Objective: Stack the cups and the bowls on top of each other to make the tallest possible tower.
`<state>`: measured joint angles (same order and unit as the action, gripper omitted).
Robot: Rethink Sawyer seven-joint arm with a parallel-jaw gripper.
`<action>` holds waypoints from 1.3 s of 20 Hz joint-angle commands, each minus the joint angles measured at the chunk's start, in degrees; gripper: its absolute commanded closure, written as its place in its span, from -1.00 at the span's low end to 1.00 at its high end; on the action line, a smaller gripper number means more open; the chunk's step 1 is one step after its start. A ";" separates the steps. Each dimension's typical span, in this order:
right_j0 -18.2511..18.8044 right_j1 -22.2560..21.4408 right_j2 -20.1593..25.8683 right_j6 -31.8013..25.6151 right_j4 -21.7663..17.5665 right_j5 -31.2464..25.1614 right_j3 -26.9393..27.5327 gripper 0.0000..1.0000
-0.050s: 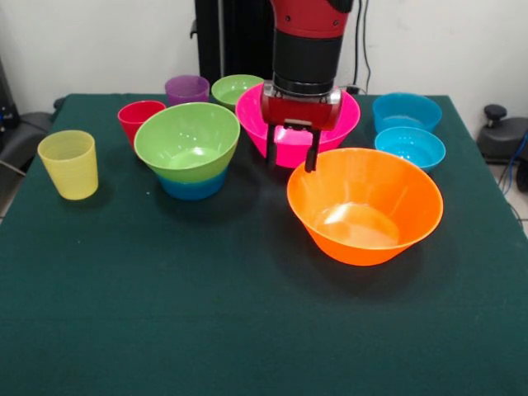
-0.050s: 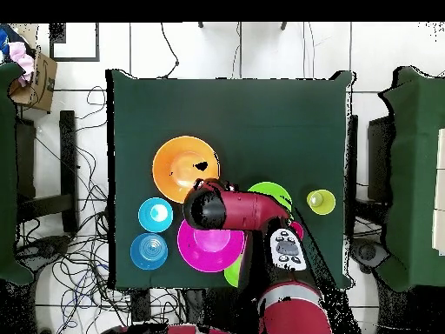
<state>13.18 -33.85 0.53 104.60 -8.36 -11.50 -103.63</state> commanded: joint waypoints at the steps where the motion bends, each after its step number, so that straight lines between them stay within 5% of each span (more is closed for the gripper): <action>1: 0.42 2.84 4.81 6.01 -0.11 3.79 4.61 -1.00; 26: 0.19 9.79 3.75 6.69 -0.50 11.95 4.71 -1.00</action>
<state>13.61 -26.58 0.62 104.60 -8.32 -1.43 -101.93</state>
